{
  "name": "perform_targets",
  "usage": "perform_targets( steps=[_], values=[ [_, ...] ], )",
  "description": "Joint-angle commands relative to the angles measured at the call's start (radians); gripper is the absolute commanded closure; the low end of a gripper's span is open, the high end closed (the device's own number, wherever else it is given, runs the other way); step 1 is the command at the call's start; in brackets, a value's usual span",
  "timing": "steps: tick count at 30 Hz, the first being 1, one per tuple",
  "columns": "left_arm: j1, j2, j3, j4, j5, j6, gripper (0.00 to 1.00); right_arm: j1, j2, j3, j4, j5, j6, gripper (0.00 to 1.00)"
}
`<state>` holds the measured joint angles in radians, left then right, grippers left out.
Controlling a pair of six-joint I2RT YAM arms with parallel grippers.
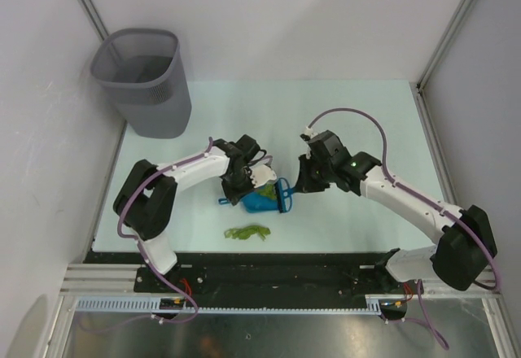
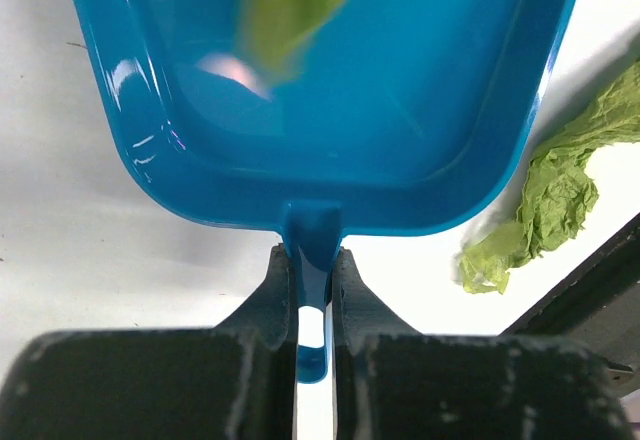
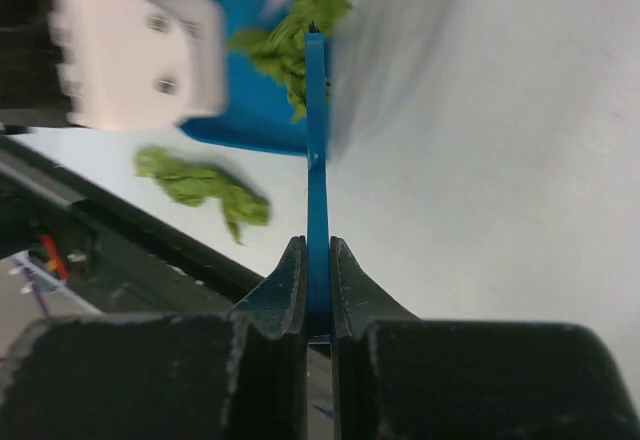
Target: Sweep away the paper scraps from the table
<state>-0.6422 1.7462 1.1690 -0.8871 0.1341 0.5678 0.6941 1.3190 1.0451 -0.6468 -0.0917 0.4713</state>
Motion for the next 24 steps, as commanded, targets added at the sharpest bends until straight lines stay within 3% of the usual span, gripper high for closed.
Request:
perform_targets(
  steps=[1,7,15,24],
  values=[
    [0.003,0.01,0.018,0.011,0.045,0.007,1.0,0.018,0.019,0.03,0.225,-0.158,0.05,1.0],
    [0.01,-0.016,0.032,0.033,0.099,0.0,1.0,0.007,0.02,0.116,0.144,-0.134,0.007,1.0],
    [0.097,-0.053,0.107,0.08,0.174,-0.081,1.0,-0.082,-0.173,0.222,-0.054,0.033,-0.059,1.0],
    [0.196,-0.137,0.256,0.171,0.136,-0.253,1.0,-0.338,-0.287,0.23,-0.152,0.081,-0.143,1.0]
  ],
)
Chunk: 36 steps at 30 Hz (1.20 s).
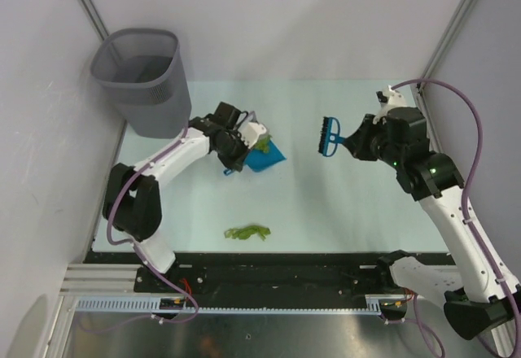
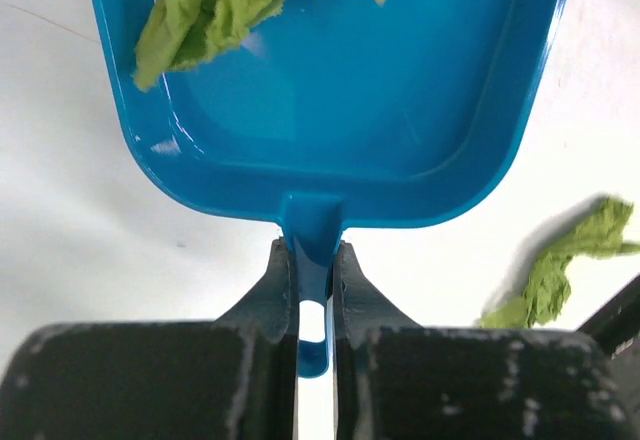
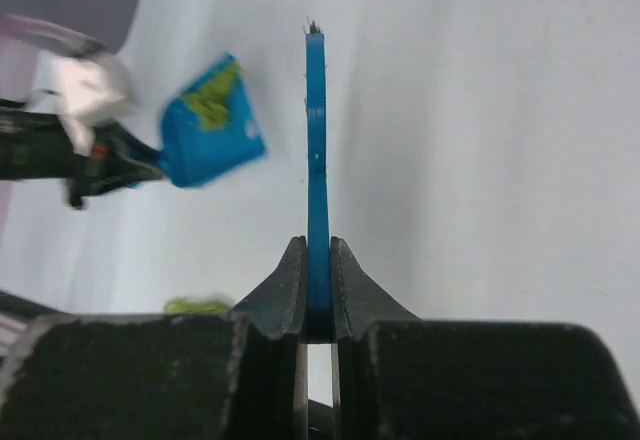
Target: Sweep away the paper scraps from the table
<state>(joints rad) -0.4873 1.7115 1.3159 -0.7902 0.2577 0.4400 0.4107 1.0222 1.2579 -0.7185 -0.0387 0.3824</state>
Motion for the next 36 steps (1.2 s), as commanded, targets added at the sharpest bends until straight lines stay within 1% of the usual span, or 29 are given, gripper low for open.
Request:
perform_targets(
  steps=[1,3,4,5,7,9,13,14,17,18,21,22,24,25,26,28,29,32,33,35,36],
  values=[
    [0.053,-0.127,0.158,0.077,0.011,-0.15,1.0,-0.064,0.01,0.017,-0.085,0.03,-0.06,1.0],
    [0.102,-0.148,0.212,0.078,0.012,-0.222,1.0,-0.069,0.015,0.017,-0.094,0.033,-0.066,1.0],
    [0.121,-0.165,0.27,0.078,0.006,-0.269,1.0,-0.07,0.015,0.017,-0.096,0.033,-0.069,1.0],
    [0.15,-0.174,0.296,0.077,-0.006,-0.283,1.0,-0.07,0.016,0.017,-0.098,0.033,-0.069,1.0],
    [0.162,-0.199,0.363,0.077,-0.118,-0.313,1.0,-0.07,0.021,0.012,-0.098,0.031,-0.076,1.0],
    [0.187,-0.216,0.393,0.075,-0.22,-0.322,1.0,-0.069,0.021,0.003,-0.096,0.026,-0.079,1.0],
    [0.286,-0.259,0.436,0.074,-0.256,-0.369,1.0,-0.07,0.009,-0.018,-0.095,0.014,-0.088,1.0],
    [0.321,-0.268,0.442,0.075,-0.293,-0.371,1.0,-0.07,0.003,-0.025,-0.093,0.013,-0.089,1.0],
    [0.383,-0.302,0.474,0.077,-0.308,-0.351,1.0,-0.07,-0.011,-0.052,-0.088,0.01,-0.091,1.0],
    [0.392,-0.315,0.489,0.074,-0.305,-0.337,1.0,-0.07,-0.013,-0.058,-0.09,0.007,-0.091,1.0],
    [0.401,-0.319,0.514,0.072,-0.392,-0.245,1.0,-0.07,-0.019,-0.075,-0.087,-0.016,-0.088,1.0],
    [0.403,-0.316,0.519,0.069,-0.461,-0.197,1.0,-0.069,-0.02,-0.084,-0.081,-0.024,-0.085,1.0],
    [0.408,-0.299,0.539,0.054,-0.533,-0.149,1.0,-0.067,-0.027,-0.097,-0.075,-0.036,-0.08,1.0],
    [0.409,-0.294,0.546,0.051,-0.575,-0.092,1.0,-0.066,-0.03,-0.101,-0.072,-0.038,-0.077,1.0],
    [0.408,-0.29,0.555,0.048,-0.65,-0.068,1.0,-0.066,-0.033,-0.112,-0.07,-0.038,-0.076,1.0],
    [0.408,-0.274,0.58,0.046,-0.728,0.02,1.0,-0.059,-0.037,-0.121,-0.068,-0.043,-0.074,1.0],
    [0.408,-0.27,0.591,0.046,-0.808,0.047,1.0,-0.058,-0.04,-0.129,-0.068,-0.044,-0.074,1.0],
    [0.409,-0.228,0.632,0.048,-0.944,0.167,1.0,-0.046,-0.043,-0.141,-0.064,-0.044,-0.073,1.0],
    [0.409,-0.205,0.655,0.048,-1.013,0.196,1.0,-0.046,-0.045,-0.15,-0.062,-0.044,-0.073,1.0],
    [0.406,-0.181,0.683,0.049,-1.081,0.276,1.0,-0.041,-0.048,-0.157,-0.058,-0.043,-0.073,1.0],
    [0.406,-0.156,0.709,0.049,-1.141,0.326,1.0,-0.039,-0.05,-0.164,-0.056,-0.043,-0.073,1.0]
  ],
)
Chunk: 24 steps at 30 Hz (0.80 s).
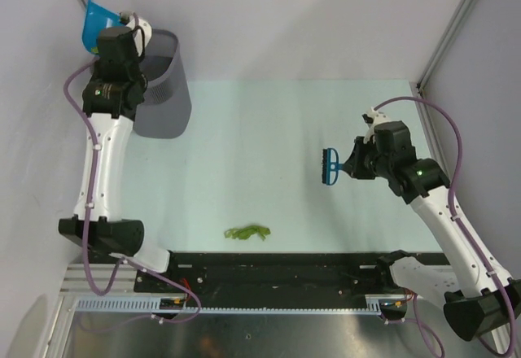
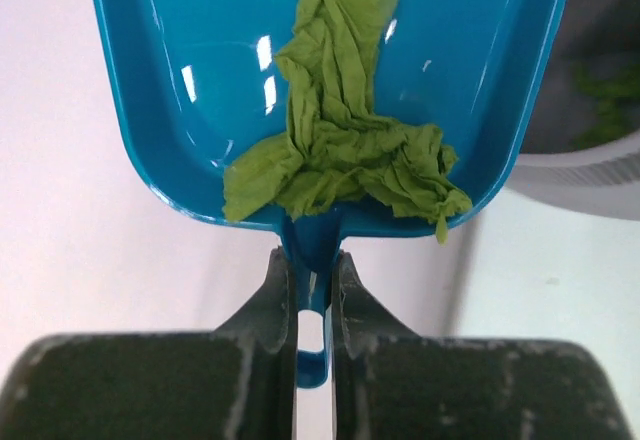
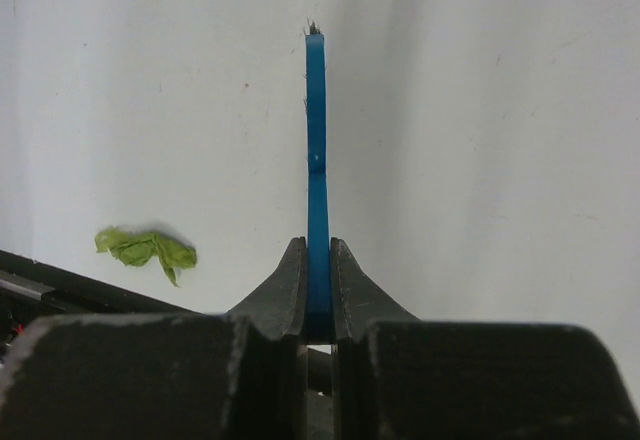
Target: Sweep away the paper scraps from the table
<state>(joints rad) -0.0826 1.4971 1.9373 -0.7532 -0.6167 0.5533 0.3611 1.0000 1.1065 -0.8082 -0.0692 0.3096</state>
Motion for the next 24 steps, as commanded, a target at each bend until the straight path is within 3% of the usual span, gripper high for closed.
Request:
perform_targets(
  steps=[1,10,17,24],
  values=[
    [0.001,0.069,0.097,0.012,-0.29,0.236,1.0,0.013,-0.027,-0.014,0.037,-0.014,0.0,1.0],
    [-0.02,0.186,0.155,0.043,-0.497,0.486,1.0,0.026,-0.026,-0.03,0.05,-0.02,-0.004,1.0],
    [-0.031,0.308,0.298,0.087,-0.606,0.698,1.0,0.027,-0.027,-0.03,0.057,-0.024,-0.006,1.0],
    [-0.057,0.319,0.23,0.15,-0.663,0.844,1.0,0.036,-0.037,-0.03,0.058,-0.029,0.0,1.0]
  ],
)
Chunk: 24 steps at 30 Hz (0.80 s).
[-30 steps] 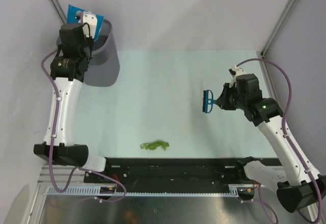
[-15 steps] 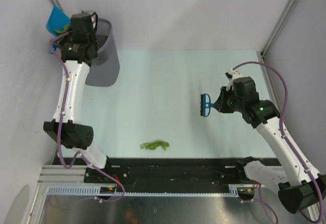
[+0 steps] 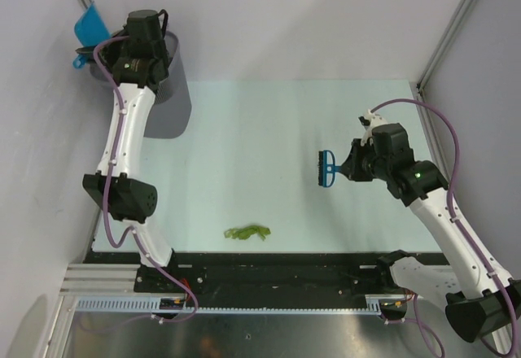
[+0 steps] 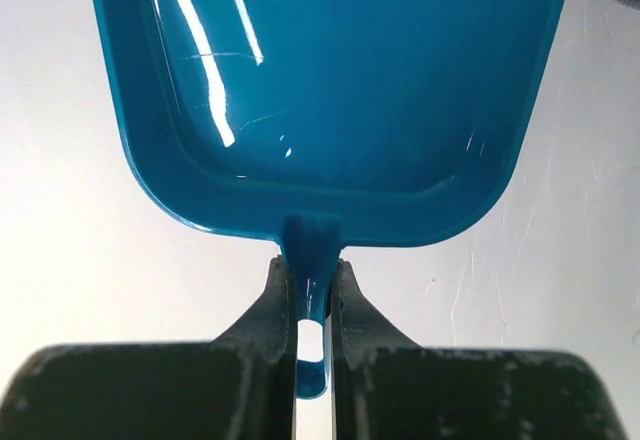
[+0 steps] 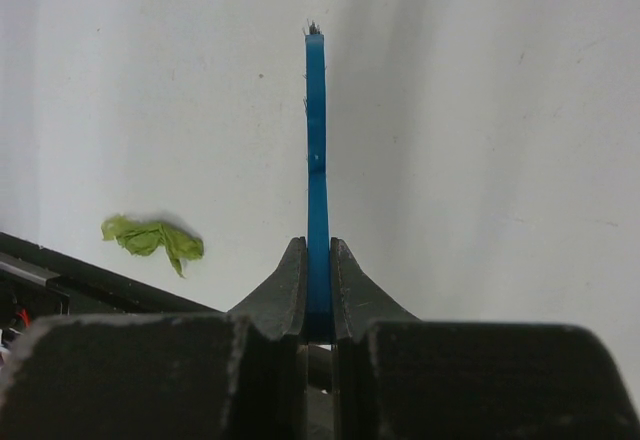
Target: Sweep away the paper scraps from the table
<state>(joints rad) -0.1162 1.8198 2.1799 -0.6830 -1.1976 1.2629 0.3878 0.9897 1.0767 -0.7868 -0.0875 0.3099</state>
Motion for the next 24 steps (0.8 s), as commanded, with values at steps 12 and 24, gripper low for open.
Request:
perform_targets(
  steps=[12,24],
  values=[
    [-0.056,-0.036,0.007,0.197,-0.037,0.193,1.0,0.043,-0.046,0.002,0.053,-0.046,-0.005,1.0],
    [-0.051,-0.246,-0.041,0.203,0.351,-0.206,1.0,0.571,0.217,0.0,0.337,-0.311,-0.046,1.0]
  ],
)
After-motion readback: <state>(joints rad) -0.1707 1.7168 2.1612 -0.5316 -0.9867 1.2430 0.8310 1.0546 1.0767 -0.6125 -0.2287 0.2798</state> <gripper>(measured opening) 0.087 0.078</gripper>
